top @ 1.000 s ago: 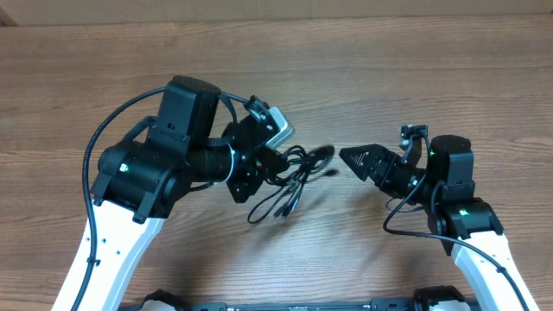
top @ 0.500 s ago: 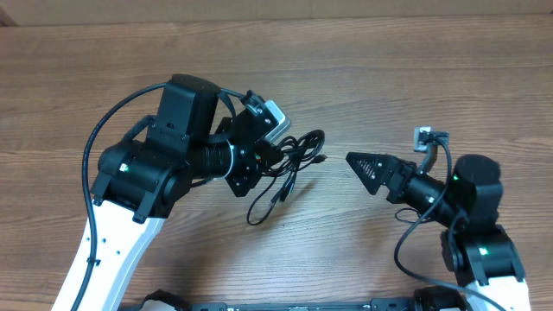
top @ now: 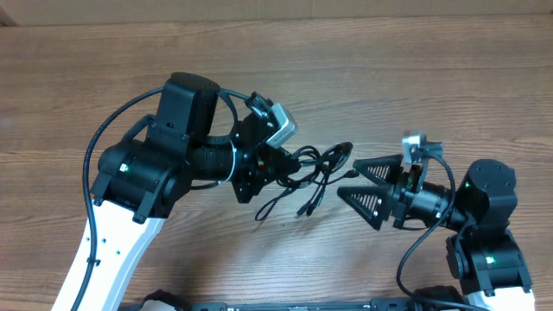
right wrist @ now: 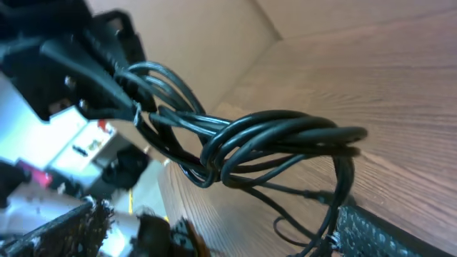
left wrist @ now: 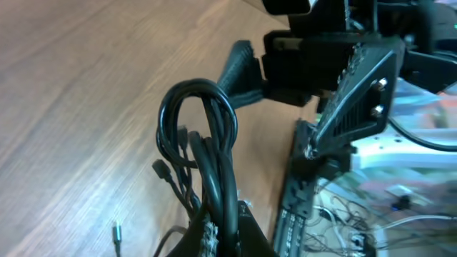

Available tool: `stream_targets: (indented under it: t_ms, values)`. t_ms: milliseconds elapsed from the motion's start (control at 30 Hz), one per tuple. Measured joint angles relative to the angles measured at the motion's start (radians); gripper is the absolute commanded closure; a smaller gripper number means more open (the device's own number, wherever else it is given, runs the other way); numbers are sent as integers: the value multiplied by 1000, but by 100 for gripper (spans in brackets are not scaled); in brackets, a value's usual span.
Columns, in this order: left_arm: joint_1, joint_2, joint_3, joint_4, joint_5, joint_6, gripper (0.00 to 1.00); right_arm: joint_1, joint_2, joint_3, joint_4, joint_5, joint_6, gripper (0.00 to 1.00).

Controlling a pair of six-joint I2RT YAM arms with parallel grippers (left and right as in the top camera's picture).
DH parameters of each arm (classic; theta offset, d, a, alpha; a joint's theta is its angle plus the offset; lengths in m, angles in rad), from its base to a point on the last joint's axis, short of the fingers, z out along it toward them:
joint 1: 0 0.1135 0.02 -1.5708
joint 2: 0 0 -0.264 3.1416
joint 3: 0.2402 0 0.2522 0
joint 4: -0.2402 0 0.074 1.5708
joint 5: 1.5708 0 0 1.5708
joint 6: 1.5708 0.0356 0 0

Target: Untangle cables

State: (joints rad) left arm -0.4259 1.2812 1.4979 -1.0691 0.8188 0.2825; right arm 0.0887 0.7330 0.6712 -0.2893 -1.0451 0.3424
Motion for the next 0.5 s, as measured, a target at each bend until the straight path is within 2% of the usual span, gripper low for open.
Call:
stream_targets:
  t_ms: [133,300,500]
  values:
    - [0,0,0,-89,19,21,96,-2,0,0,-5,-29,-105,0]
    - [0,0,0,-200,9,138,96,-2,0,0,-5,-20,-198,0]
    - [0,0,0,-237,-31,230,96,-1,0,0,-5,-21,-301,0]
